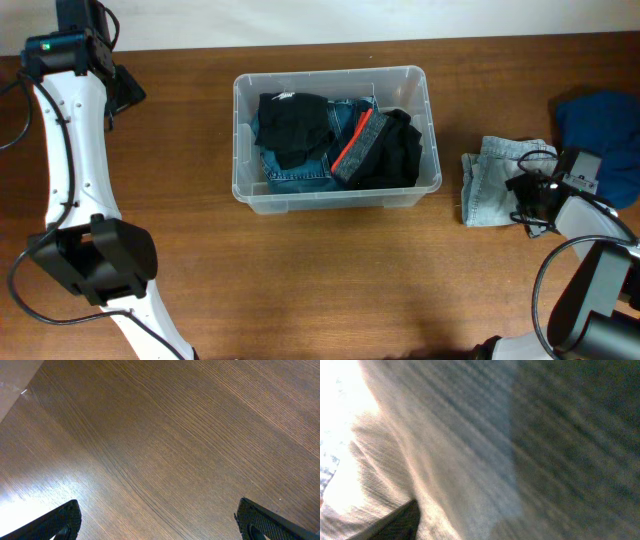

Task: Pack container
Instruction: 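Drag the light blue jeans with the right gripper toward the bin, then lift the light blue jeans with the right gripper over the bin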

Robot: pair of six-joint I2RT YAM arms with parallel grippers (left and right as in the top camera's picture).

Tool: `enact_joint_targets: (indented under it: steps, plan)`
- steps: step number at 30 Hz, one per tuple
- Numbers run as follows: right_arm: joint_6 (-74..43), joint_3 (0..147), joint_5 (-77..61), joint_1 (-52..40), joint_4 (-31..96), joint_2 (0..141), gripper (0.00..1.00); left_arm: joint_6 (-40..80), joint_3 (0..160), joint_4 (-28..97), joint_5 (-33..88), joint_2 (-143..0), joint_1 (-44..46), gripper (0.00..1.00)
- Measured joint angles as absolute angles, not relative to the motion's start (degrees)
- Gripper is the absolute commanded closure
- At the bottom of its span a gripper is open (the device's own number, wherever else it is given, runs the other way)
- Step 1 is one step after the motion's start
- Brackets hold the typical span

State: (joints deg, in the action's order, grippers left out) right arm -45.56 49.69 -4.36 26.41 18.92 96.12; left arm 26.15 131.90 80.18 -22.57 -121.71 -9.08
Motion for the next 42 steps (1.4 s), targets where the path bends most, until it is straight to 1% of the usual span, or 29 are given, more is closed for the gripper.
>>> enact_joint_targets:
  steps: [2,5,11,18,23,31,36,42]
  plan:
    - [-45.74,49.69,-4.54,26.41,18.59,96.16,0.65,26.15,131.90,80.18,-22.57,-121.71,-9.08,0.01]
    - [-46.06,49.69,-4.34,26.41,18.00,96.20,0.96,26.15,131.90,80.18,-22.57,-121.71,-9.08,0.01]
    - [-44.66,49.69,-4.34,26.41,17.12,96.18,0.96,26.15,131.90,80.18,-22.57,-121.71,-9.08,0.01]
    - [-33.30,49.98,-4.51,26.41,17.54,95.50,0.96,26.15,131.90,80.18,-22.57,-121.71,-9.08,0.01]
    - [-27.20,52.29,-7.25,26.41,21.23,87.48,0.96,26.15,131.90,80.18,-22.57,-121.71,-9.08,0.01]
    - [-21.45,59.68,-14.85,24.82,24.97,74.19,0.96,26.15,131.90,80.18,-22.57,-121.71,-9.08,0.01]
    - [-19.94,62.65,-20.03,18.70,24.75,72.29,0.96,26.15,131.90,80.18,-22.57,-121.71,-9.08,0.00]
    - [-19.31,65.39,-24.45,6.42,20.71,72.40,0.96,26.15,131.90,80.18,-22.55,-121.71,-9.08,0.01]
